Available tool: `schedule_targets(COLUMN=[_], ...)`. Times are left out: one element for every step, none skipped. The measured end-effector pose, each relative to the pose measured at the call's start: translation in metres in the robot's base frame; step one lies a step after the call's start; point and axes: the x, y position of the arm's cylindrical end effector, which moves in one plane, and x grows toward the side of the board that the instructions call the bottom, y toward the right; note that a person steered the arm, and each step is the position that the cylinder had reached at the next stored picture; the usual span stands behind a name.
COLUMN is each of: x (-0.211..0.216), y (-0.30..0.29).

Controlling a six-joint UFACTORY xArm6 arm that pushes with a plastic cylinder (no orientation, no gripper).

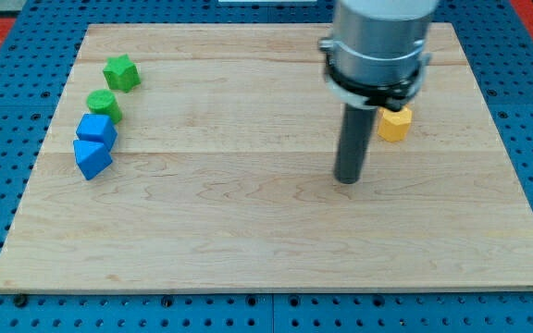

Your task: Slide the yellow heart diagonally top left to the yellow hexagon

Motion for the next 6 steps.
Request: schedule_targets(x=[-0.01,-0.014,-0.032,-0.067,-0.102,-0.123], y=[0.044,0.073,0.11,0.124,0.13,0.119])
